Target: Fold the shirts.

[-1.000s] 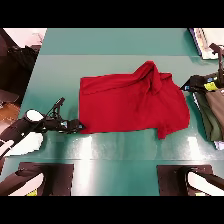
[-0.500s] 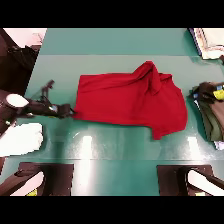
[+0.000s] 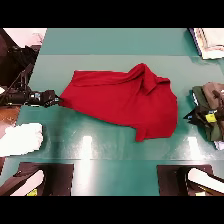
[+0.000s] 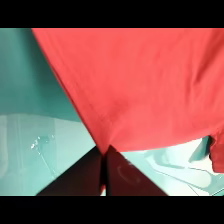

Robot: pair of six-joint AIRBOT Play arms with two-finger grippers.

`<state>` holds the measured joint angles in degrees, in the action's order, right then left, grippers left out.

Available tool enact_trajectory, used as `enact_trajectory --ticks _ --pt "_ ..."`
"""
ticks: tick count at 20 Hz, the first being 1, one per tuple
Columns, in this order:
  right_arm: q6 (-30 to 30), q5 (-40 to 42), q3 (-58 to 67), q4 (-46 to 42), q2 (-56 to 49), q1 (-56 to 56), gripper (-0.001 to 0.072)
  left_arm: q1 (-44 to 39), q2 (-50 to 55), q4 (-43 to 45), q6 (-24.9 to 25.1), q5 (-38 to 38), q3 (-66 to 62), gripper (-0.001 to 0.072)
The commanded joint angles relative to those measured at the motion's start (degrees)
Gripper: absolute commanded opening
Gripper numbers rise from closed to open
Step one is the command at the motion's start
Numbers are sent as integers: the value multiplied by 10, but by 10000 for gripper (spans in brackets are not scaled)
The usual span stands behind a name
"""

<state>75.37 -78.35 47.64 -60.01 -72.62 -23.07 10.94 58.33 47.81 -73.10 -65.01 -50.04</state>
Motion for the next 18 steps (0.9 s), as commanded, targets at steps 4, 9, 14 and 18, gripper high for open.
enact_trajectory --ticks 4,9,14,18 --pt "-24 40 -51 21 -46 40 405 3 0 2 1 -1 -4 26" --pt "-24 49 -53 20 -45 108 292 3 0 2 1 -3 -4 26" --pt "-24 62 -38 21 10 129 17 3 -1 -1 0 -10 -17 25" --pt "3 81 120 20 111 129 17 3 -12 -2 -6 -11 -153 25"
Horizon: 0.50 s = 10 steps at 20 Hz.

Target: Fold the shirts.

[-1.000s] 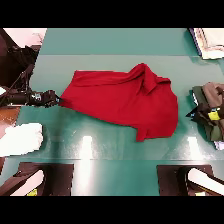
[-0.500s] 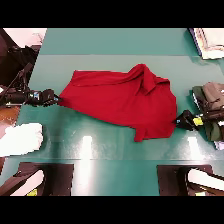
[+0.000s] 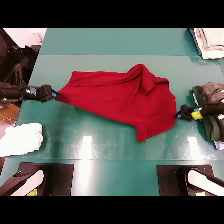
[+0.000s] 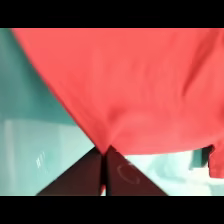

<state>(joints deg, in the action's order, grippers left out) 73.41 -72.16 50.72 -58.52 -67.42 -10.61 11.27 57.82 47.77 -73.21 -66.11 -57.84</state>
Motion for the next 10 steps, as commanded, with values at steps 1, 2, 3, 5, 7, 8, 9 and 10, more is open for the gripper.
enact_trajectory --ticks 1,2,3,5,7,8,9,10 --pt "36 38 142 5 79 4 17 0 -12 -2 -5 0 -130 25" --pt "44 63 202 5 100 4 17 0 -18 -2 -5 1 -188 25" --pt "47 87 258 5 118 4 16 0 -24 -2 -5 1 -246 25" --pt "47 133 366 3 148 4 16 0 -28 -2 -5 -5 -373 25" --pt "47 161 458 -2 173 4 16 0 -28 -2 -5 -3 -496 25" --pt "47 171 496 -2 186 4 17 0 -28 -2 -5 -1 -556 25" --pt "47 177 523 -2 197 4 16 0 -28 -2 -9 1 -606 25" --pt "47 181 546 -2 210 4 16 0 -28 -3 -22 3 -651 25"
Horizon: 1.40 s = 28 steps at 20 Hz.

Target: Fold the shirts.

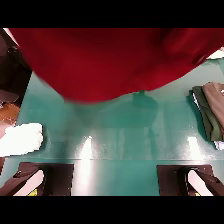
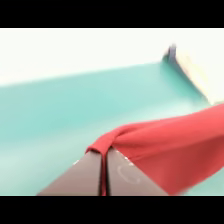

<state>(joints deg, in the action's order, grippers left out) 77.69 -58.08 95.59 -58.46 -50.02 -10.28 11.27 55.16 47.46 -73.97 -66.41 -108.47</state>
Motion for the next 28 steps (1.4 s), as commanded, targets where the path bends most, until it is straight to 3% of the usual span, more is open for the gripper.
enact_trajectory --ticks 1,7,11,14,17,20,23,26,28 --pt "4 37 117 -11 47 1 16 0 -9 -2 -24 10 -172 25" --pt "51 -47 181 -169 101 1 15 0 -95 -26 -47 26 -174 25" --pt "59 -172 224 -212 66 1 13 0 -106 -5 -82 -22 -158 24" --pt "59 -295 221 -191 -12 4 14 0 -100 7 -92 -62 -29 24" --pt "72 -352 134 -193 -95 42 14 0 -56 7 -91 -124 134 25" --pt "74 -360 47 -193 -187 85 14 -9 17 15 -74 -127 277 25" --pt "74 -329 -11 -196 -285 111 14 -33 118 19 -32 -59 366 25" --pt "74 -246 -24 -196 -374 120 14 -52 230 12 10 40 366 25" --pt "90 -189 -7 -191 -419 120 14 -50 287 -13 10 97 341 25"
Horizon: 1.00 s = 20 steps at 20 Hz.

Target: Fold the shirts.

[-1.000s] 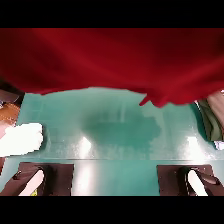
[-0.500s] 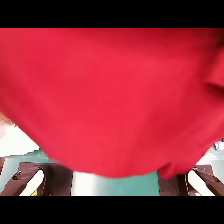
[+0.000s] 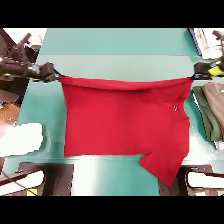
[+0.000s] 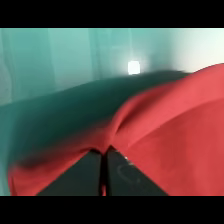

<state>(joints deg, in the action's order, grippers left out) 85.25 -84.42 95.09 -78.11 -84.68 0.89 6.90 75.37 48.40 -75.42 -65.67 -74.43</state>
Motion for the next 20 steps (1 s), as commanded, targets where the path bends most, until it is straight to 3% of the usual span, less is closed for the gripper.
enact_trajectory --ticks 1,6,10,15,20 --pt "20 94 20 4 -94 8 14 -6 106 -31 25 113 -18 25" --pt "35 179 115 3 -142 7 14 -6 131 -41 74 193 -77 25" --pt "34 170 109 -6 -139 7 14 -6 131 -11 110 147 -76 25" --pt "34 162 -34 -31 -82 12 13 -6 131 38 114 67 -54 25" --pt "34 210 -188 -30 -16 12 15 -6 131 44 113 86 25 26"
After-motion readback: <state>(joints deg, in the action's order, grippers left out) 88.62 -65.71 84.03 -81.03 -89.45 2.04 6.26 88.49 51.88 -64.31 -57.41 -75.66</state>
